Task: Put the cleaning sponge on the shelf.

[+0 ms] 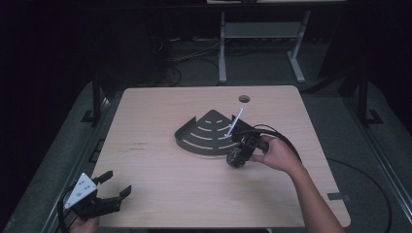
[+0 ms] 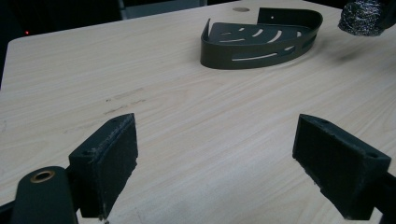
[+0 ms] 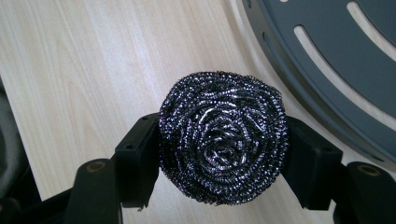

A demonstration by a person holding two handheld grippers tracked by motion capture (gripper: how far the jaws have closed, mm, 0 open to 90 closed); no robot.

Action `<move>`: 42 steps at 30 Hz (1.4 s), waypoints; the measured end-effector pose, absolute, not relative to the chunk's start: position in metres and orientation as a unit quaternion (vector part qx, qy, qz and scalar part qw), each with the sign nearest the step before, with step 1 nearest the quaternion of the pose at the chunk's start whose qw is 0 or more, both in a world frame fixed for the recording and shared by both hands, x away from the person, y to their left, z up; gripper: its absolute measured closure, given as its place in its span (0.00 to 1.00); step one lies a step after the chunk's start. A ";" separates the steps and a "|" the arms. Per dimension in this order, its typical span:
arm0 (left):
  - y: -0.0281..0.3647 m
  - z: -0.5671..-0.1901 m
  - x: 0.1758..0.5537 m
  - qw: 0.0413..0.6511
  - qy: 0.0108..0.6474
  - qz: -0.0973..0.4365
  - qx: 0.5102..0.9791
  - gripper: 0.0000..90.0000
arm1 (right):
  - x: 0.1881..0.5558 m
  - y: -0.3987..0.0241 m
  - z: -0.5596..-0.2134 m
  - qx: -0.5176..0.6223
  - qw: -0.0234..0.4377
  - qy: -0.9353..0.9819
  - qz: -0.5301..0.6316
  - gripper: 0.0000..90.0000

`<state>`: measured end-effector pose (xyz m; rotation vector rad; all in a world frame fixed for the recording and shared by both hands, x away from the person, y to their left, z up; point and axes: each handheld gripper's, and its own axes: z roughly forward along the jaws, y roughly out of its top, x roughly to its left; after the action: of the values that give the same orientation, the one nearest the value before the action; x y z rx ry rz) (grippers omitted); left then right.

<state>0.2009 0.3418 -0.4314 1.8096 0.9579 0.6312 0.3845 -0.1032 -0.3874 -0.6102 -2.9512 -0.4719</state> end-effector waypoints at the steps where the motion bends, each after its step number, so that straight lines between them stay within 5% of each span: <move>1: 0.342 -0.431 0.201 0.479 0.393 0.259 0.741 0.15 | 0.385 -0.102 -0.387 -0.199 0.045 -0.967 -0.152 0.38; 42: 0.344 -0.431 0.200 0.481 0.394 0.258 0.740 0.15 | 0.440 -0.076 -0.381 -0.219 0.047 -0.961 -0.164 0.38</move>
<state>0.2002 0.3439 -0.4311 1.8039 0.9598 0.6294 0.4402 -0.0761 -0.3809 -0.6684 -2.9314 -0.5000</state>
